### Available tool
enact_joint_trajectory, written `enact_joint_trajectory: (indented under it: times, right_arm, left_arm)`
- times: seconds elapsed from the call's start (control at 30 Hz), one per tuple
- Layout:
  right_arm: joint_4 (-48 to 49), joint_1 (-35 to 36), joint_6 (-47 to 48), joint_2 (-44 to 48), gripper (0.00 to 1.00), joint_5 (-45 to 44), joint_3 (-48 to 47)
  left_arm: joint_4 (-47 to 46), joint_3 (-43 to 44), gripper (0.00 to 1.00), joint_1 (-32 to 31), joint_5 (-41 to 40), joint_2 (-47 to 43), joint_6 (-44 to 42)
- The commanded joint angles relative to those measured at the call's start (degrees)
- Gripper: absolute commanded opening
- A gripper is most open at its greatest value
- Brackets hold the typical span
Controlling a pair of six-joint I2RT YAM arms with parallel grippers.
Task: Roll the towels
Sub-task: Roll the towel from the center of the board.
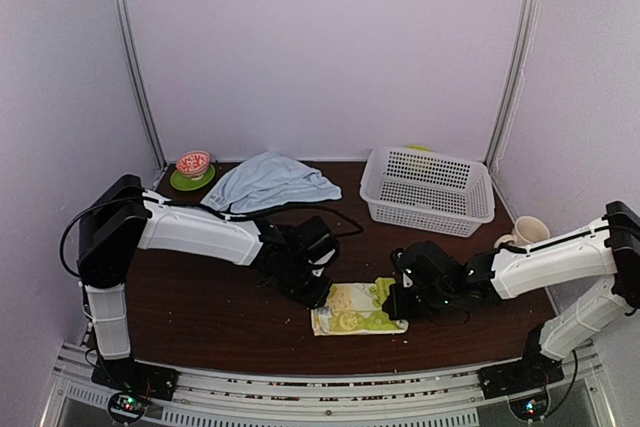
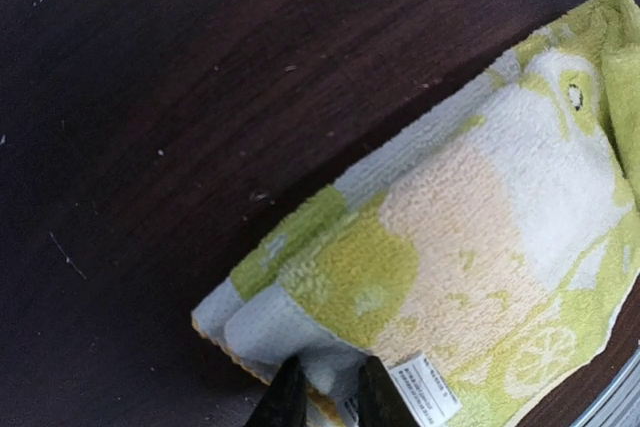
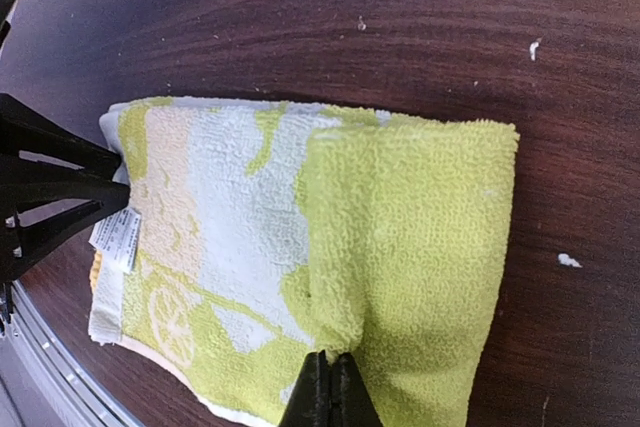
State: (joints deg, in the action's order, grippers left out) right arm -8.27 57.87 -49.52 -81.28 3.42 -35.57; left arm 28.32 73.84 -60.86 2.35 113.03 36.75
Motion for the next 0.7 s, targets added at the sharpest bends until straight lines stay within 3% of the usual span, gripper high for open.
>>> enact_joint_trajectory:
  times: [0.0,0.17,0.3,0.47,0.67]
  right_arm:
    - [4.0,0.5,-1.7,-2.8,0.0,1.6,-1.1]
    - [5.8,0.9,-2.5,-5.4,0.0,2.2,-0.4]
    - [7.0,1.0,-2.9,-6.6,0.01,2.4,0.0]
    - [9.1,1.0,-3.0,-6.9,0.15,2.8,1.3]
    - [11.2,1.0,-2.9,-7.0,0.21,3.1,3.0]
  left_arm:
    - [0.9,-2.1,0.18,-0.8,0.6,1.7,0.3]
    - [2.0,-2.1,0.19,-0.8,0.4,-0.4,0.1]
    - [4.7,-0.1,0.27,-0.8,0.6,-4.4,-0.8]
    - [6.9,3.6,0.39,-0.9,1.9,-9.6,-1.3]
    - [5.0,8.5,0.41,-1.0,4.7,-10.4,-0.9]
